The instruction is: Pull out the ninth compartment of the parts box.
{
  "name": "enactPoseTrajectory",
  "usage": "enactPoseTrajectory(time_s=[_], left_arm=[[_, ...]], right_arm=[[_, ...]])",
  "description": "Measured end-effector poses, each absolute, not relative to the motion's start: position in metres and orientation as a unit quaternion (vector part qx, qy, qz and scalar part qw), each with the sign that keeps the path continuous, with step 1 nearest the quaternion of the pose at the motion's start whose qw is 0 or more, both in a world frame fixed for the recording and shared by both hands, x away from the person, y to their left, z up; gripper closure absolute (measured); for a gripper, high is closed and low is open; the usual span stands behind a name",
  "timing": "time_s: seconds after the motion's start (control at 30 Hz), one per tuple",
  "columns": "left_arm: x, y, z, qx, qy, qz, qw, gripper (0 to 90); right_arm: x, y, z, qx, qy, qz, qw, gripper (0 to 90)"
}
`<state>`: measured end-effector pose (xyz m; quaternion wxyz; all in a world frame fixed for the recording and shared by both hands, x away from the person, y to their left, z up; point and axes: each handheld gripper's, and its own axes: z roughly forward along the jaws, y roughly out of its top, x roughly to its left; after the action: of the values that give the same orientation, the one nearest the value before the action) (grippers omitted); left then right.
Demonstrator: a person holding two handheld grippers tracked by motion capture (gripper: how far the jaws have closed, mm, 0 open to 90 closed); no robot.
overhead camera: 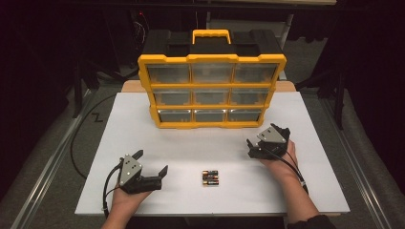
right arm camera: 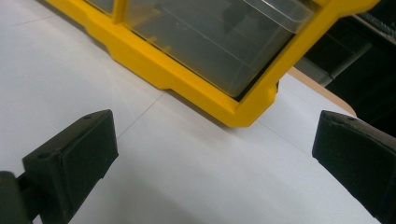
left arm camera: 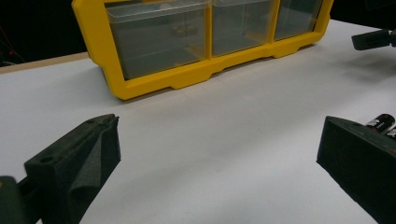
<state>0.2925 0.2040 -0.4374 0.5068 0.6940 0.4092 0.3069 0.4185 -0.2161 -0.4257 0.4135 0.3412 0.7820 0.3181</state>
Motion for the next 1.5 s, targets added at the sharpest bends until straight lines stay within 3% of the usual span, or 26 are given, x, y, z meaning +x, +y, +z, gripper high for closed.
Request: enactPoseTrajectory(time_s=[1.5], left_arm=[[0.29, 0.202, -0.437, 0.685, 0.407, 0.313, 0.517, 0.1]], right_arm=[[0.41, -0.192, -0.431, 0.168, 0.808, 0.184, 0.534, 4.5]])
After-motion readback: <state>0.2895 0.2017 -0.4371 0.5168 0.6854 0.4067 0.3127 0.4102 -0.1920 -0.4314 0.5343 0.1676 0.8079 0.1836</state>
